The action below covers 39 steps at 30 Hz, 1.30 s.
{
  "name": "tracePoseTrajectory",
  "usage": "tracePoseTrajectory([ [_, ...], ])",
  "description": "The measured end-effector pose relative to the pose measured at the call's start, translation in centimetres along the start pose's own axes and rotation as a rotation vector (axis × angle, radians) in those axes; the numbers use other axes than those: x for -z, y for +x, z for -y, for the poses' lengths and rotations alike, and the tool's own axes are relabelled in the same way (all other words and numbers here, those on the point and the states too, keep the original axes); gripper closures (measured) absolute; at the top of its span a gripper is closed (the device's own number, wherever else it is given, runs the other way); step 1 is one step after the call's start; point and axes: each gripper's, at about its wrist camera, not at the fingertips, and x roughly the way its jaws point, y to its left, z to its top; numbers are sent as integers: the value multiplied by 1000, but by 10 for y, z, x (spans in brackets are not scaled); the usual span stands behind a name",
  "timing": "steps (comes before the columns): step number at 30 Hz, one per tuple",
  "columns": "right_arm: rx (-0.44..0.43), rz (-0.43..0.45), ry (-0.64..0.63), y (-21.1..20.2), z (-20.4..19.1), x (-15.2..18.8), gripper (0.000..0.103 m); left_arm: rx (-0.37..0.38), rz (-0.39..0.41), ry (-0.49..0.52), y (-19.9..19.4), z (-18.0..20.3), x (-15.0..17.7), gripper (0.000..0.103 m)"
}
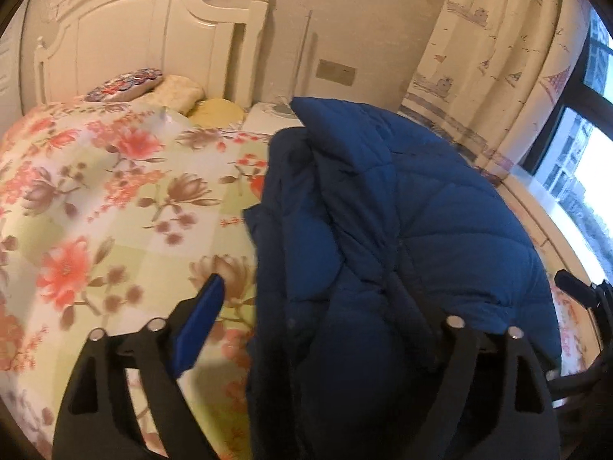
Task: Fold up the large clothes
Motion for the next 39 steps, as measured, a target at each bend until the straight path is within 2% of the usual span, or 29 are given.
tracePoseTrajectory([
  [4,-81,-43,162,-17,27,6,9,-69,41,78,-17,4,1,4],
  [7,-65,16,159,-51,26,6,9,-140,78,132,-37,11,0,3],
  [8,-67,37,158,-63,25,4,8,-164,101,146,-46,14,1,3],
  [10,-44,77,165,-90,27,3,6,-260,172,174,-75,22,2,2],
  [12,-7,106,191,-117,30,1,6,-312,223,195,-105,32,5,2],
  [18,-9,136,279,-172,45,9,5,-267,307,194,-185,51,14,2],
  [21,-15,152,274,-187,43,12,5,-188,330,180,-220,55,22,2],
  [24,-12,154,265,-190,42,13,5,-184,357,151,-239,53,28,2],
  [27,-21,149,258,-190,38,14,5,-191,374,143,-248,56,34,2],
  [39,-45,129,196,-190,15,14,5,-193,348,178,-246,62,44,2],
])
